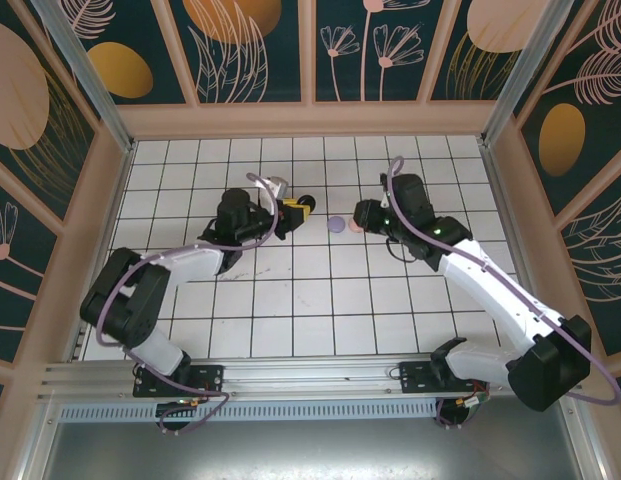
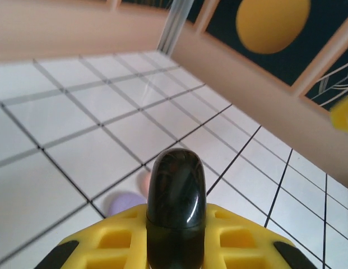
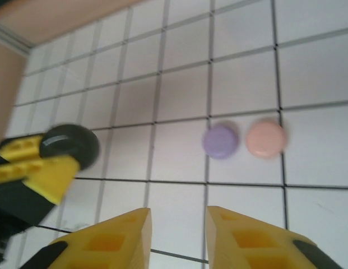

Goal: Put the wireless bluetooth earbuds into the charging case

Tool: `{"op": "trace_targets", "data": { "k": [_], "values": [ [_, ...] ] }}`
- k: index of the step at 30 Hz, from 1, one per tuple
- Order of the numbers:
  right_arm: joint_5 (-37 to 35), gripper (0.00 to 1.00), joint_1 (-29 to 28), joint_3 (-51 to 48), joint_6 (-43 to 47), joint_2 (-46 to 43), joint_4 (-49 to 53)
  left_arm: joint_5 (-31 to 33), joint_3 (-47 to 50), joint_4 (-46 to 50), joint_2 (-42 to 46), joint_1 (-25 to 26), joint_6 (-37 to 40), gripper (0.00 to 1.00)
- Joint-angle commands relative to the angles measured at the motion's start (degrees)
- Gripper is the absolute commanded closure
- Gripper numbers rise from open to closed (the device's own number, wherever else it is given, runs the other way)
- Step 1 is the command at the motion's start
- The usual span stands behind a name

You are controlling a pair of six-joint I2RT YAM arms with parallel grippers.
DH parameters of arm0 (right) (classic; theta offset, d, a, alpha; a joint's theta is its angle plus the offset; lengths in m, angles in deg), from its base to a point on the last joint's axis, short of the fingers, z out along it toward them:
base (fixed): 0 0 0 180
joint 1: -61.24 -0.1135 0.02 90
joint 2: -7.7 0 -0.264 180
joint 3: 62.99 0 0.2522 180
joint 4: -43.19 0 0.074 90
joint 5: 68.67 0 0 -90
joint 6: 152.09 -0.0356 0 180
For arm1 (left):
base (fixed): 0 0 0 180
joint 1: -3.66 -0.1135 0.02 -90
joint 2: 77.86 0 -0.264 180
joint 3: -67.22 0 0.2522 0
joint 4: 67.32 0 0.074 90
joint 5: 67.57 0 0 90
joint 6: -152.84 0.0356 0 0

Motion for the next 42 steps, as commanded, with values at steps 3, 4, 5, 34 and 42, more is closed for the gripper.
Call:
{"op": "trace_targets", "data": {
  "k": [3,4,5,34,42],
  "values": [
    [-3.3,0.59,0.3,-2.9,-1.8,-3.2,-4.8,1.0,-4.4,5.6,-7.1,-0.2,-12.8,1.0],
    [-3.6,0.56,0.3,-2.9,-1.8,-3.4,-4.7,1.5,-4.8,5.8,-7.9,-0.2,-14.1,1.0],
    [-3.7,0.54,0.3,-2.8,-1.8,-3.5,-4.7,2.2,-5.5,6.5,-8.9,-0.2,-15.4,1.0],
    [-3.7,0.39,3.4,-1.4,-0.7,-5.6,-4.7,3.8,-16.1,12.0,-25.0,1.9,-24.6,0.72],
    [-3.6,0.32,3.5,1.0,-0.4,-5.3,-4.0,5.8,-16.2,15.5,-23.8,1.9,-22.8,0.55]
  ]
}}
